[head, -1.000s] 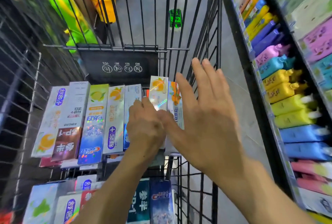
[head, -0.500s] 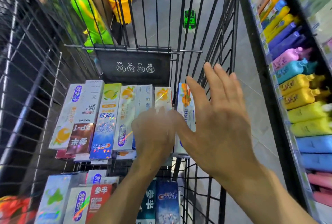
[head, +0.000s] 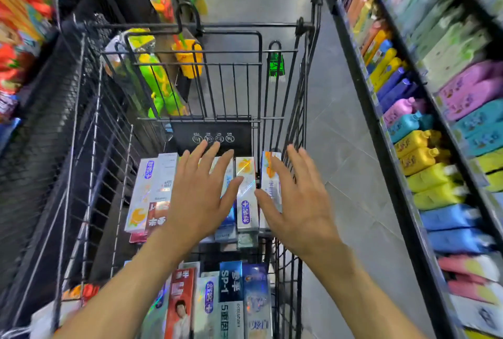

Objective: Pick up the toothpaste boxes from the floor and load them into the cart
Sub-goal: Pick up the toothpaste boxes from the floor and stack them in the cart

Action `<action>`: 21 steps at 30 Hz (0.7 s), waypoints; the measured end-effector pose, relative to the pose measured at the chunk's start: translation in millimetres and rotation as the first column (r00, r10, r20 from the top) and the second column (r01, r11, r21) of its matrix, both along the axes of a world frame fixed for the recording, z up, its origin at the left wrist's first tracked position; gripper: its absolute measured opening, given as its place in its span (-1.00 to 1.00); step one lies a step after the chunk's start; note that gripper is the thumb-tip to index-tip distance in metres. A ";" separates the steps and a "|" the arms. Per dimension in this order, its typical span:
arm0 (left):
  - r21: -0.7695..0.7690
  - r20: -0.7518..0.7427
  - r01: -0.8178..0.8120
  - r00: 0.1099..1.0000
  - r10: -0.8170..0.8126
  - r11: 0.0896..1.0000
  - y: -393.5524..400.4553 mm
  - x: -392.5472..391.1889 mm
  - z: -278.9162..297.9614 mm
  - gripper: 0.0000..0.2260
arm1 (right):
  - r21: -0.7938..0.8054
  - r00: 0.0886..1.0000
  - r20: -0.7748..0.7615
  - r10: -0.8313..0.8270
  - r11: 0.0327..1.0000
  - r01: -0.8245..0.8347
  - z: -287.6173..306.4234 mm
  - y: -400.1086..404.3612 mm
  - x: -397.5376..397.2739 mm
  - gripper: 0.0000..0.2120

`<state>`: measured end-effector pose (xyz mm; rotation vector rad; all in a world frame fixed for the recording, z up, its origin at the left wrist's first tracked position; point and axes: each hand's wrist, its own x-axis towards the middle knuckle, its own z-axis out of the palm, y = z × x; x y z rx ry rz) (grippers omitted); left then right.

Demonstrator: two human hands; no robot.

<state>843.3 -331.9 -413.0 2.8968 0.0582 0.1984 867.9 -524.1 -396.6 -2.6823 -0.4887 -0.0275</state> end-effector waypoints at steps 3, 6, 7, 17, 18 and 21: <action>0.026 0.031 0.087 0.996 -0.088 0.996 -2.4 -17.0 64.2 -0.48 | -0.010 0.997 -0.037 -0.062 0.998 0.061 42.5 -16.6 -22.2 -0.35; 0.024 0.029 0.171 0.985 -0.172 0.985 -10.6 -36.0 117.3 -0.46 | -0.091 0.989 -0.031 -0.147 0.985 0.143 86.0 -28.0 -46.3 -0.30; 0.030 0.037 0.208 0.977 -0.209 0.978 -12.5 -40.8 132.6 -0.44 | -0.102 0.982 -0.019 -0.187 0.978 0.184 102.0 -31.6 -57.1 -0.27; 0.093 0.133 0.694 0.702 -0.699 0.714 -116.8 -135.7 233.8 -0.37 | -0.195 0.746 0.125 -0.655 0.720 0.665 226.4 -119.9 -262.9 -0.19; 0.100 0.143 0.744 0.646 -0.750 0.660 -134.6 -151.5 239.0 -0.37 | -0.191 0.697 0.147 -0.702 0.671 0.716 233.0 -130.1 -293.6 -0.19; 0.110 0.154 0.862 0.478 -0.865 0.495 -189.1 -201.9 253.4 -0.36 | -0.149 0.525 0.211 -0.825 0.503 0.851 245.2 -157.7 -387.3 -0.27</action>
